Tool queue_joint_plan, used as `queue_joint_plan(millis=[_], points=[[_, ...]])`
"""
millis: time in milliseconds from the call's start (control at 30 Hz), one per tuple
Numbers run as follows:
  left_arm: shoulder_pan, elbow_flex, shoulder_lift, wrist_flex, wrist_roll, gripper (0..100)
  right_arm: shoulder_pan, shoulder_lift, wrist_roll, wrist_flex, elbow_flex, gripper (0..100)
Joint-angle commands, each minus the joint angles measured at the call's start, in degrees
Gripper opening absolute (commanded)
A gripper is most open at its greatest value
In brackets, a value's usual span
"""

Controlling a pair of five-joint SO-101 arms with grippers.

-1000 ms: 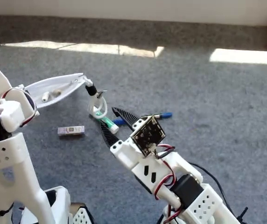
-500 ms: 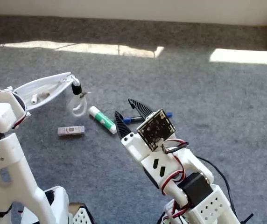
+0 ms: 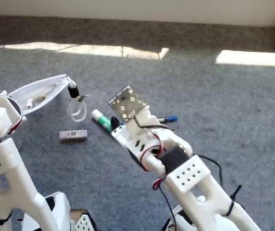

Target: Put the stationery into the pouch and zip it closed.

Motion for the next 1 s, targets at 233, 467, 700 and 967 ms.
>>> queue_joint_plan(millis=[233,467,700,967], points=[[-2.51,-0.13,-0.40,-1.05,2.20,1,-3.47,25.27,0.79,0.22,-14.37,15.0],[-2.68,2.42,-0.40,-4.04,2.20,1,-3.47,35.91,0.79,0.22,-20.70,15.0],[-2.51,2.42,-0.40,-3.96,2.20,1,-3.21,43.91,0.79,0.04,-26.95,15.0],[-2.42,2.42,-0.40,-3.87,2.20,1,-3.47,55.43,0.88,0.13,-34.07,15.0]])
